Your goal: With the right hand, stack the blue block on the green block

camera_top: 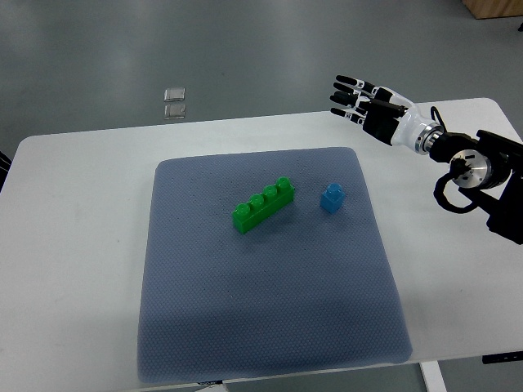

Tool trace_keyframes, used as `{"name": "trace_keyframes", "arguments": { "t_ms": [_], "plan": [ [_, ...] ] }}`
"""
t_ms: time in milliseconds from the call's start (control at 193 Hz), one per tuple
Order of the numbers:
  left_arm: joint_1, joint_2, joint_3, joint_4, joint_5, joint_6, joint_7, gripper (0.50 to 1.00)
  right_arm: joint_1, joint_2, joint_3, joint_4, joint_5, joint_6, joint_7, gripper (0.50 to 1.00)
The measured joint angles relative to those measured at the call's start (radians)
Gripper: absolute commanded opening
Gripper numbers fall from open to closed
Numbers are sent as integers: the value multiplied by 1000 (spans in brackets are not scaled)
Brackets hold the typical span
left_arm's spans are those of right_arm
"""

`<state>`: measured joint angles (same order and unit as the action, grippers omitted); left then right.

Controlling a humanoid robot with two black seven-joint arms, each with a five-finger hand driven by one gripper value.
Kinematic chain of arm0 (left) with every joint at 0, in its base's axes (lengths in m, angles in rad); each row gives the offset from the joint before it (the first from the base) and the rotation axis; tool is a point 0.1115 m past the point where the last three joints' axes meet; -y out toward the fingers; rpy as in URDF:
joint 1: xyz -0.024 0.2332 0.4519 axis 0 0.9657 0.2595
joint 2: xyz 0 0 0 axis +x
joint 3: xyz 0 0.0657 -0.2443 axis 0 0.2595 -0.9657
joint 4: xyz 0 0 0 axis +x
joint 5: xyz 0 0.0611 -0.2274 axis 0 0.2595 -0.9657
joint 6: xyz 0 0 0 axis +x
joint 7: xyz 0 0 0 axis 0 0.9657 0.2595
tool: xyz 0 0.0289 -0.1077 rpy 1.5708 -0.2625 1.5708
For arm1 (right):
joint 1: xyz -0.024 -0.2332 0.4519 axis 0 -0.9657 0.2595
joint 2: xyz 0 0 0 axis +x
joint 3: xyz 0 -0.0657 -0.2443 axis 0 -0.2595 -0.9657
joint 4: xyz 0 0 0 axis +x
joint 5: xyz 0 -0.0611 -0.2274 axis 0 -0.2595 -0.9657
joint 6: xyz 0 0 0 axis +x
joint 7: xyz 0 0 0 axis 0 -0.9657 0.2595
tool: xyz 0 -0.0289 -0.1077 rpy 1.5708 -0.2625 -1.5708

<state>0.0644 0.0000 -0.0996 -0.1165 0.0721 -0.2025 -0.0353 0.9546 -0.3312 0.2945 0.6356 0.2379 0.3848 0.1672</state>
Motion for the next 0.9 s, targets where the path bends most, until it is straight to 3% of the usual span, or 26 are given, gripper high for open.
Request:
{"name": "trace_keyframes", "arguments": {
  "t_ms": [736,902],
  "plan": [
    [-3,0,8,0,0,0,0,1000,19,-17,-2,1,-24,5,0,924],
    [-3,0,8,0,0,0,0,1000,19,-31,-2,0,-46,51,4,924]
  ]
}}
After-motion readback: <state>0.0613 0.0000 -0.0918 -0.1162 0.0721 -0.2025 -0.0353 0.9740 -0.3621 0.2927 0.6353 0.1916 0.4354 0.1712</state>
